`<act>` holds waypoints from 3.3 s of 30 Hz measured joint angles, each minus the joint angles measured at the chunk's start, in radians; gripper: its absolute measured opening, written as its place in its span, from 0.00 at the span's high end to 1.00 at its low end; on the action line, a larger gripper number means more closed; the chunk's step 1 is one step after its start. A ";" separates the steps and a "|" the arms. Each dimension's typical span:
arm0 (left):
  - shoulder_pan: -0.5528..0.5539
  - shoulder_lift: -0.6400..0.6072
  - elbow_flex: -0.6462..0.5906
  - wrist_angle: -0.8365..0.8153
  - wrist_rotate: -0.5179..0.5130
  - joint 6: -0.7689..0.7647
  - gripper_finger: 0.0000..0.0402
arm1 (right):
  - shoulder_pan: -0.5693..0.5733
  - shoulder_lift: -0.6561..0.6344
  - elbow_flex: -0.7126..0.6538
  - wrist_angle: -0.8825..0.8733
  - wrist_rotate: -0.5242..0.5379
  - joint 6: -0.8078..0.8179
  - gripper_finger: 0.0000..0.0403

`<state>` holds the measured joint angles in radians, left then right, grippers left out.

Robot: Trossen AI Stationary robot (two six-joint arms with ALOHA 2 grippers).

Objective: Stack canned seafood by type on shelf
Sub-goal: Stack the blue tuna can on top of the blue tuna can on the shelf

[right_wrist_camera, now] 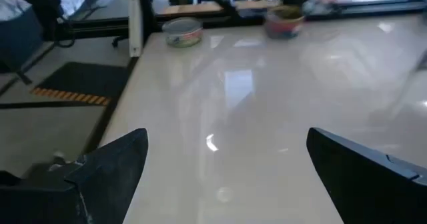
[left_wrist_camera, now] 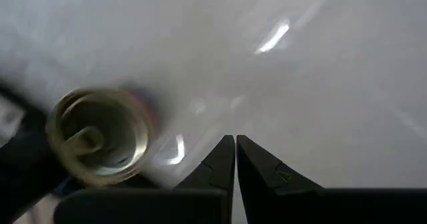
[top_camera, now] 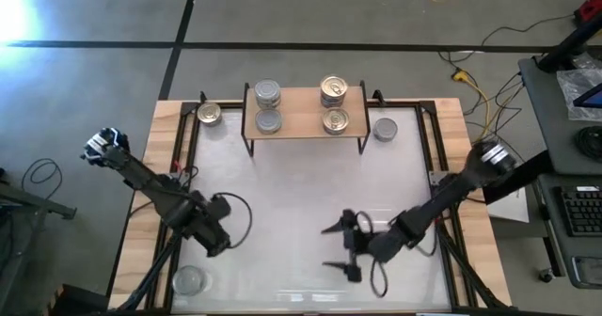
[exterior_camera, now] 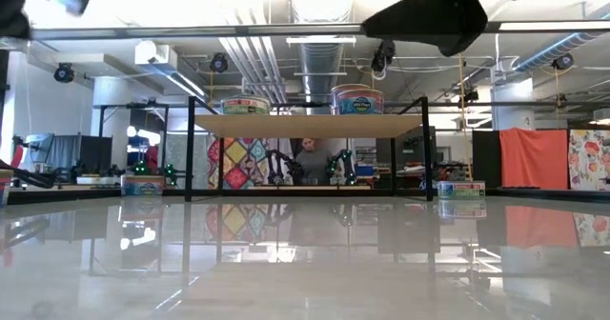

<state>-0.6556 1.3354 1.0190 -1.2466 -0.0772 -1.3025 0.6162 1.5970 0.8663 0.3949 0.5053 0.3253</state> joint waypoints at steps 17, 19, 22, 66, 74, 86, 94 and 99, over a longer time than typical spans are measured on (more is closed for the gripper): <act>0.018 0.007 -0.269 -0.063 0.069 -0.128 1.00 | 0.152 0.432 0.562 -0.208 -0.006 0.071 0.01; 0.018 0.025 -0.283 -0.046 0.069 -0.148 1.00 | 0.162 0.459 0.616 -0.266 -0.006 0.078 0.01; 0.018 0.068 -0.278 -0.033 0.069 -0.152 1.00 | 0.173 0.483 0.689 -0.367 -0.007 0.085 0.01; 0.091 0.734 0.813 0.194 -0.331 0.893 1.00 | 0.188 0.303 0.452 -0.911 0.312 0.541 0.01; 0.091 0.545 0.423 0.304 -0.359 0.670 1.00 | 0.101 0.303 0.258 -0.459 0.333 0.367 0.01; 0.165 0.466 -0.009 0.954 -0.271 0.715 1.00 | -0.008 0.318 0.141 -0.188 0.221 0.252 0.01; 0.191 0.556 -0.013 1.095 -0.249 0.750 1.00 | -0.042 0.437 0.226 -0.172 0.205 0.192 0.01; 0.190 0.604 0.050 1.060 -0.259 0.773 1.00 | -0.064 0.449 0.278 -0.184 0.195 0.106 0.01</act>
<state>-0.4656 1.9395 1.0694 -0.1866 -0.3361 -0.5300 0.5517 2.0459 1.1448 0.2106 0.7006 0.4310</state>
